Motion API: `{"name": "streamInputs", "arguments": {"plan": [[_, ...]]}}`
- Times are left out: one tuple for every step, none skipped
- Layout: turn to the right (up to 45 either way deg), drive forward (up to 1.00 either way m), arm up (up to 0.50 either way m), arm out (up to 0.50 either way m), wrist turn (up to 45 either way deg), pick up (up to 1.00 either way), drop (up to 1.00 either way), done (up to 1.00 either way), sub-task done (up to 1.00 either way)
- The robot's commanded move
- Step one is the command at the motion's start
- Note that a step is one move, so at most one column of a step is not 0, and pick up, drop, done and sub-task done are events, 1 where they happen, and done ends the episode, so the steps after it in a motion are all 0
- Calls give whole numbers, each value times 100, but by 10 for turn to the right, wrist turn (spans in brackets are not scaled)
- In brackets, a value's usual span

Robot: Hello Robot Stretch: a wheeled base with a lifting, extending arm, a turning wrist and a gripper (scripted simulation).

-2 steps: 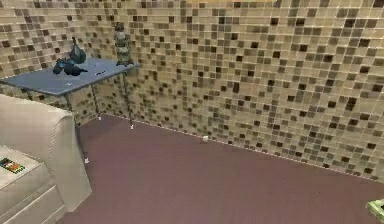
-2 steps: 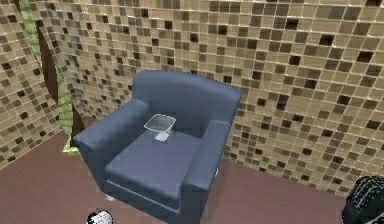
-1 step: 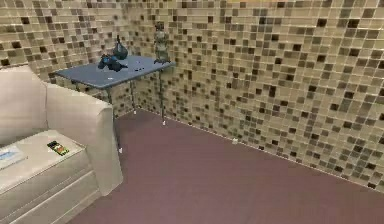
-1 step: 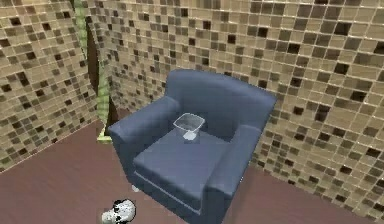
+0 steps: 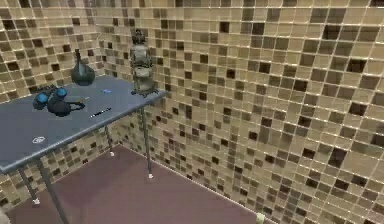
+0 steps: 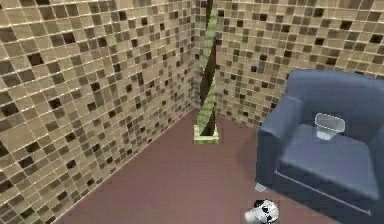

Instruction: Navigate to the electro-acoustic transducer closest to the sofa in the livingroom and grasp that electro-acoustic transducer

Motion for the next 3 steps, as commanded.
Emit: {"name": "streamInputs", "arguments": {"plan": [[0, 65, 0, 0, 0, 0, 0, 0, 0], [-450, 0, 0, 0, 0, 0, 0, 0, 0], [-450, 0, 0, 0, 0, 0, 0, 0, 0]]}}
